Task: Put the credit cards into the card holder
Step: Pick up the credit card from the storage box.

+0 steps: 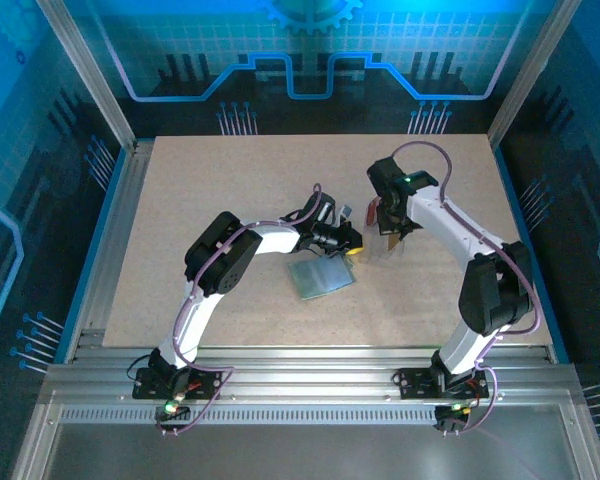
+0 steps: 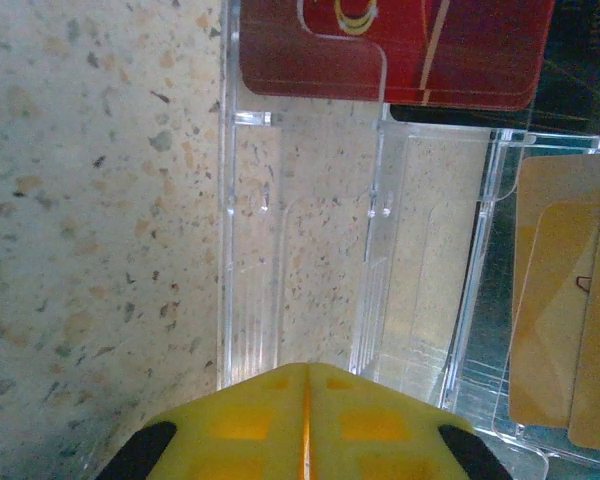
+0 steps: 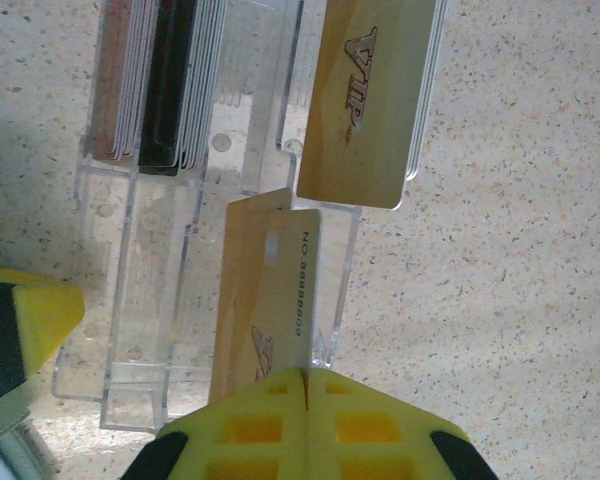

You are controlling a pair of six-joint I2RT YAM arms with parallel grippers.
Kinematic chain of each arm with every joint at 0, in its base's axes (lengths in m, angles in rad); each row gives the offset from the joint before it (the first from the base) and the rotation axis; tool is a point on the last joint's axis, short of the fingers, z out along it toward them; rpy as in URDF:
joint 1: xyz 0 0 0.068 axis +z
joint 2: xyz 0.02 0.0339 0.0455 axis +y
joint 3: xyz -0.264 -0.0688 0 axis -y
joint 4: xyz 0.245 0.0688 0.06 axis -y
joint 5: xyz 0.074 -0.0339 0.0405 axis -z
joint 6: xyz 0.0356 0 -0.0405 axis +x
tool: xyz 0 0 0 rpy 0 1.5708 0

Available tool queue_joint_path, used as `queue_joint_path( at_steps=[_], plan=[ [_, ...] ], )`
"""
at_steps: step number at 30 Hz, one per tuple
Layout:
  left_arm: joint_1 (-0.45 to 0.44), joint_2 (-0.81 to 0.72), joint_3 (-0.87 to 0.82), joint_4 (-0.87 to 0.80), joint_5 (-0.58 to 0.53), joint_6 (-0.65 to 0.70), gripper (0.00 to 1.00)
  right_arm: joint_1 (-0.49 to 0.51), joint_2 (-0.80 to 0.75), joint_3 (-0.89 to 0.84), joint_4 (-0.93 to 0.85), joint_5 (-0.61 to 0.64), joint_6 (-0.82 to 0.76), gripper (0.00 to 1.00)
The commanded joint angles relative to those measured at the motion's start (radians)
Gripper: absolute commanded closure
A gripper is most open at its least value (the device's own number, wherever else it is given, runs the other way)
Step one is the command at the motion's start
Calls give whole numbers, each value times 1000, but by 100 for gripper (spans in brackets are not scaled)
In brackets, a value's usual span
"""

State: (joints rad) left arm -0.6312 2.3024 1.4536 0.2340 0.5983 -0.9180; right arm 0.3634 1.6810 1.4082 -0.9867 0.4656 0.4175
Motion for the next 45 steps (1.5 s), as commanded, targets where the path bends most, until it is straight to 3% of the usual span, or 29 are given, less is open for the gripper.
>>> queue_joint_path(
  at_steps=[1,23,34,40,45],
  plan=[
    [4,-4,-44,-125,-49,6,91,-17,-30,20,-41,-16,-19,100],
    [5,-55,-37,-121,-13,6,91,-88,-103,-3,25,-288,-21,100],
    [31,-230,-16,-138,66,51,90,-92,-166,-15,71,-375,-17,100],
    [53,-396,-188,-163,43,82,89,-77,-201,-60,153,-479,-6,100],
    [57,-571,-391,-291,-67,178,87,-8,-225,-147,287,-562,2,100]
  ],
)
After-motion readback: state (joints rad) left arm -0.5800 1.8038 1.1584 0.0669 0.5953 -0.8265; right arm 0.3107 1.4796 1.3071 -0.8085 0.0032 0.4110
